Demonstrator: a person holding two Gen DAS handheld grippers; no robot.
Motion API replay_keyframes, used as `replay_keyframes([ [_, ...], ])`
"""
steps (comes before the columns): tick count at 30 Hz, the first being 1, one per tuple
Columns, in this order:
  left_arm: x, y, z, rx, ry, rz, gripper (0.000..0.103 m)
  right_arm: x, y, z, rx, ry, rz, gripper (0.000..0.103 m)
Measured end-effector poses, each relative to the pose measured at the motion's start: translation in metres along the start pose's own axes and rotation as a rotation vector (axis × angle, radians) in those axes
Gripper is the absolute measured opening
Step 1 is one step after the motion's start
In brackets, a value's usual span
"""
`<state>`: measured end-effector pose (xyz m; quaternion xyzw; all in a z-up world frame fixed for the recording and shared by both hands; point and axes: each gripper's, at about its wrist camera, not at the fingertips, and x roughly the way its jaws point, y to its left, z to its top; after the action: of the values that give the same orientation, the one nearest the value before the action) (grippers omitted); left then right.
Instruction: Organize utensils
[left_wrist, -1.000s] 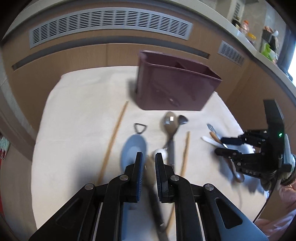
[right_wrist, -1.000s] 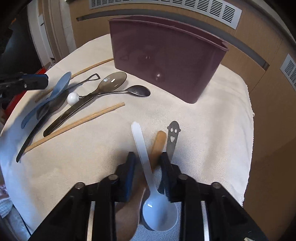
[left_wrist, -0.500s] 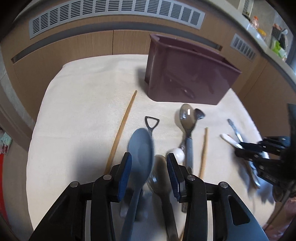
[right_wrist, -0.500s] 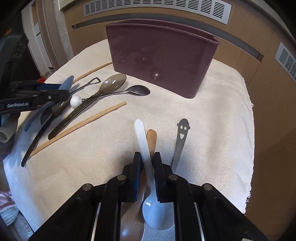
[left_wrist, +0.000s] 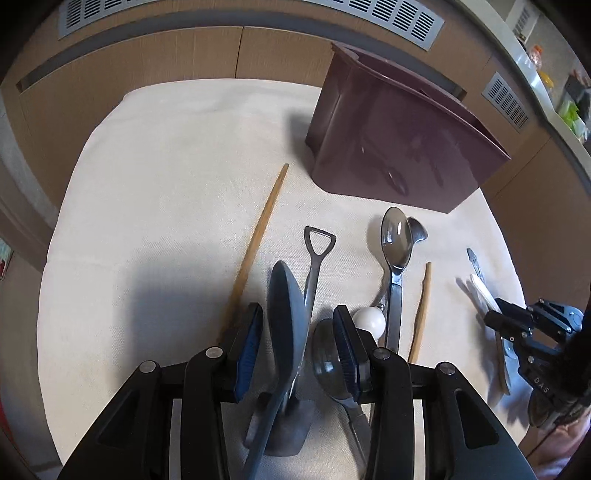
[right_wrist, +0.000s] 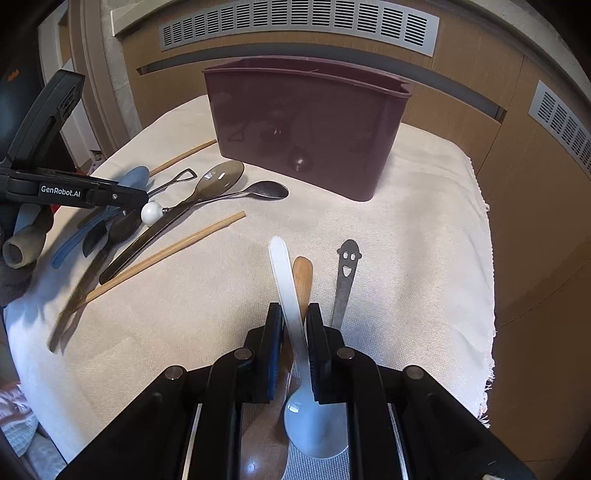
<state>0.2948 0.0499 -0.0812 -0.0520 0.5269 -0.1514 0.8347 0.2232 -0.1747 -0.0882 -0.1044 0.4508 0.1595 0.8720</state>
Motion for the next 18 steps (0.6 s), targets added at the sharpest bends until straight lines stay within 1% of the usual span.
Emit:
replay_keyframes([
  [2,0.000,0.001,0.004,-0.021,0.018,-0.002,0.036,-0.003,0.001,0.000,0.006,-0.009,-0.003,0.011],
  [3,0.000,0.002,0.006,-0.026,0.020,0.005,0.021,-0.005,0.001,0.000,0.010,-0.016,-0.007,0.011],
  [4,0.000,0.001,0.007,-0.022,0.018,0.018,0.013,-0.008,0.001,-0.001,0.014,-0.024,-0.010,0.011],
  [5,-0.002,-0.001,0.006,-0.016,0.010,0.035,0.012,-0.012,0.001,-0.002,0.019,-0.034,-0.011,0.011],
  [6,-0.005,-0.003,0.004,-0.007,-0.004,0.052,0.008,-0.016,0.001,-0.003,0.027,-0.046,-0.009,0.011],
  [8,-0.018,-0.010,-0.004,0.018,-0.058,0.076,0.007,-0.024,-0.001,-0.005,0.049,-0.066,0.000,0.010],
  [9,-0.024,-0.013,-0.008,0.019,-0.081,0.077,0.006,-0.027,-0.002,-0.006,0.059,-0.071,0.006,0.010],
  [13,-0.055,-0.025,-0.025,0.018,-0.169,0.019,0.006,-0.038,-0.007,-0.008,0.108,-0.092,0.036,0.009],
  [15,-0.063,-0.028,-0.029,0.019,-0.196,0.022,0.006,-0.041,-0.007,-0.008,0.116,-0.098,0.027,0.009],
  [17,-0.066,-0.021,-0.029,-0.013,-0.231,0.084,0.010,-0.043,-0.005,-0.011,0.113,-0.100,0.019,0.009],
  [18,-0.062,-0.017,-0.027,-0.013,-0.220,0.117,0.024,-0.045,-0.004,-0.013,0.109,-0.100,0.015,0.009],
])
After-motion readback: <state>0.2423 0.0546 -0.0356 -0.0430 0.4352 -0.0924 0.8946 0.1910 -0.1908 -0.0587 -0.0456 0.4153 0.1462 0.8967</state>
